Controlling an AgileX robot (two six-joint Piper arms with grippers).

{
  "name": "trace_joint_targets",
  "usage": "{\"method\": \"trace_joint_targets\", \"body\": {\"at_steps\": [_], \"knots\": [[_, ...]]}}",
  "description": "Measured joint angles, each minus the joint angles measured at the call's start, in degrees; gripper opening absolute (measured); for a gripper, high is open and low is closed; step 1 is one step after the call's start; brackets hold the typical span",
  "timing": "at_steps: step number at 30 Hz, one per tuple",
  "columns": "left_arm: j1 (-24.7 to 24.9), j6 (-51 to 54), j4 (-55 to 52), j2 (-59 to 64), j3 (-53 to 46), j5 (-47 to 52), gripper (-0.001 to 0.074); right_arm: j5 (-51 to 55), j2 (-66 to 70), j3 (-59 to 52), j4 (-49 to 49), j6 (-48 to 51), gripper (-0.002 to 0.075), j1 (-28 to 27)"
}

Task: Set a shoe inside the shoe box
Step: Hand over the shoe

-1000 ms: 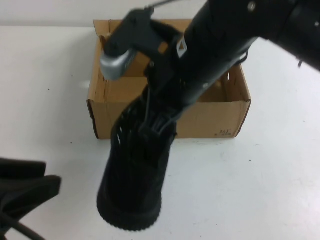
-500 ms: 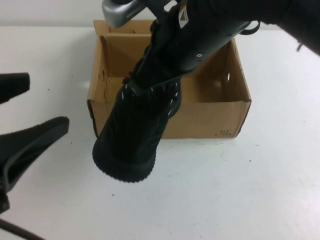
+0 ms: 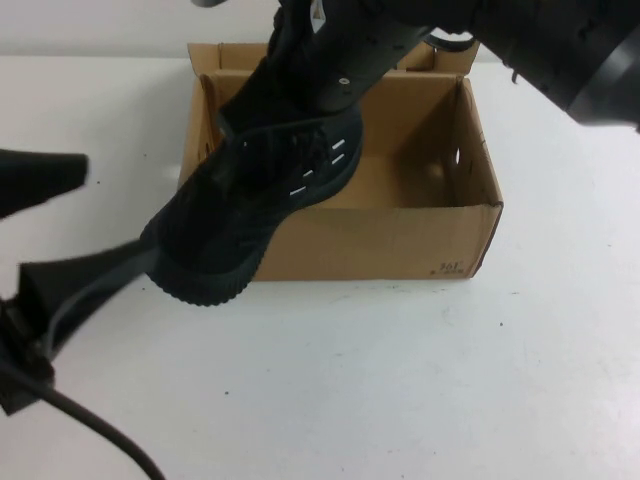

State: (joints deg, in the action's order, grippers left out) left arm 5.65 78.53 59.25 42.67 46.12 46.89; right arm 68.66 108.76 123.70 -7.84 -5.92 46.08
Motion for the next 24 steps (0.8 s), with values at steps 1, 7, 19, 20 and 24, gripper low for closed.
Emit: {"method": "trace_joint_targets", "body": {"at_steps": [1, 7, 19, 20, 24], "knots": [[0.9, 0.1, 0.3, 0.4, 0.0, 0.1, 0.0497, -0.1, 0.3, 0.1, 0.0, 0.2, 0.0002, 0.0], [8.0, 0.0, -3.0, 1.7, 0.0, -6.0, 0.0497, -0.6, 0.8, 0.2, 0.0, 0.3, 0.0002, 0.0], [19.9, -2.2, -5.2, 12.2, 0.0, -21.8, 0.0497, -4.1, 0.8, 0.2, 0.0, -2.4, 0.0002, 0.0], [20.9, -2.2, -5.6, 12.9, 0.0, -23.3, 0.0497, -4.1, 0.8, 0.2, 0.1, -2.5, 0.0002, 0.0], [24.2, -3.6, -7.1, 16.4, 0.0, -29.1, 0.0497, -4.1, 0.8, 0.2, 1.0, -2.5, 0.0002, 0.0]]}}
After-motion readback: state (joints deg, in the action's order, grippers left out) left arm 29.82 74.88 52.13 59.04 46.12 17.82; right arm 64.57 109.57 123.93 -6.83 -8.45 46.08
